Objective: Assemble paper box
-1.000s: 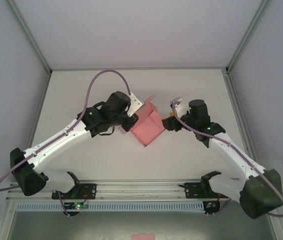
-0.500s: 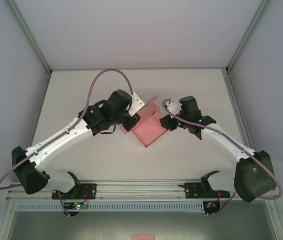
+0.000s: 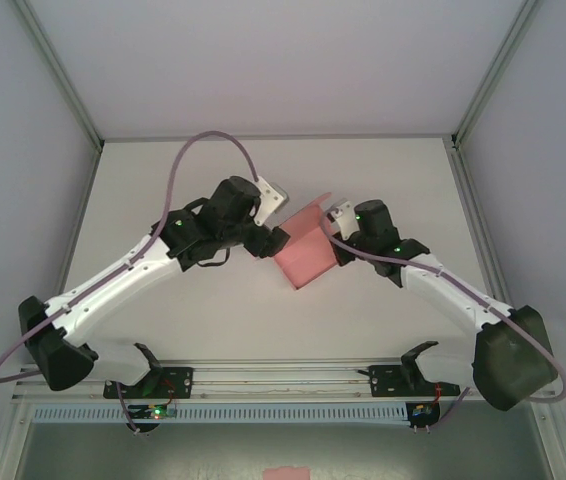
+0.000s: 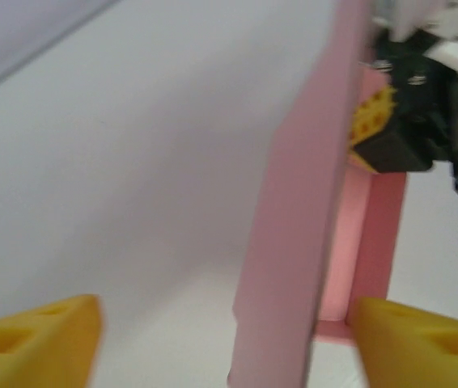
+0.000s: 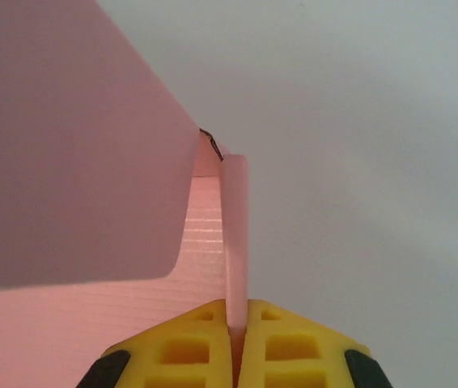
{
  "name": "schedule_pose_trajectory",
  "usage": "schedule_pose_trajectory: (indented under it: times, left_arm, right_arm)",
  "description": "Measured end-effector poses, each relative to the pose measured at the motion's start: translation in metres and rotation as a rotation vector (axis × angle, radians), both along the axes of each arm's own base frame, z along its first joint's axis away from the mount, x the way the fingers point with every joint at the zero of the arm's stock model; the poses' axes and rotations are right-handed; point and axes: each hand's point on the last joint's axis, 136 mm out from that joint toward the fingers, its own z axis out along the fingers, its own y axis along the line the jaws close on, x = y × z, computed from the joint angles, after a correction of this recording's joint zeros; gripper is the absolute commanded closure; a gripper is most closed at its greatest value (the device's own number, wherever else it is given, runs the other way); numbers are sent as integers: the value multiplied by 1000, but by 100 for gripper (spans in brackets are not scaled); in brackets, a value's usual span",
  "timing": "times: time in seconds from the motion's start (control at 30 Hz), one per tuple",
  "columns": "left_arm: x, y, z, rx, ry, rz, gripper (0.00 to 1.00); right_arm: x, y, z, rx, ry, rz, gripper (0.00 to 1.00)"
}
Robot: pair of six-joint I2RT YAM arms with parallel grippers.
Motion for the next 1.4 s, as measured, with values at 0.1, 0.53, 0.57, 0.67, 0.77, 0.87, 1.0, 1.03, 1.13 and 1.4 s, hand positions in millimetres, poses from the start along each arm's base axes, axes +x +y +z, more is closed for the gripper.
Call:
schedule_pose_trajectory:
  times: [0.1,0.53,0.57,0.67,0.77,0.87,1.0,1.03,1.13,1.4]
  left_arm:
    - [18,53,23,-97,-32,222,0]
    - [47,107,-112,-519,381,482,0]
    - [47,92,-117,-538,416,428,0]
    - [40,38,-106,-573,456,224,1]
    - [32,-6,-73,-619,428,34,4]
    - [34,-11,-61,-643,399,-4,4]
    - [36,-10,-59,-654,387,-11,5]
    - [37,-9,-59,-655,387,-6,6]
    - [39,-6,-60,-660,394,7,7]
    - [50,1,-79,-637,423,93,10]
  right_arm:
    - [7,-7,18,92,-30,-34,100]
    - [-6,38,126,597,-175,161,100]
    - [-8,44,130,619,-177,184,100]
    - [-15,65,131,651,-159,249,100]
    - [-21,81,123,650,-132,289,100]
    - [-19,81,134,628,-194,303,100]
    - [-19,87,139,521,-280,298,100]
    - [-19,90,140,495,-296,298,100]
    - [-19,103,144,394,-377,296,100]
    - [7,117,132,77,-543,116,100]
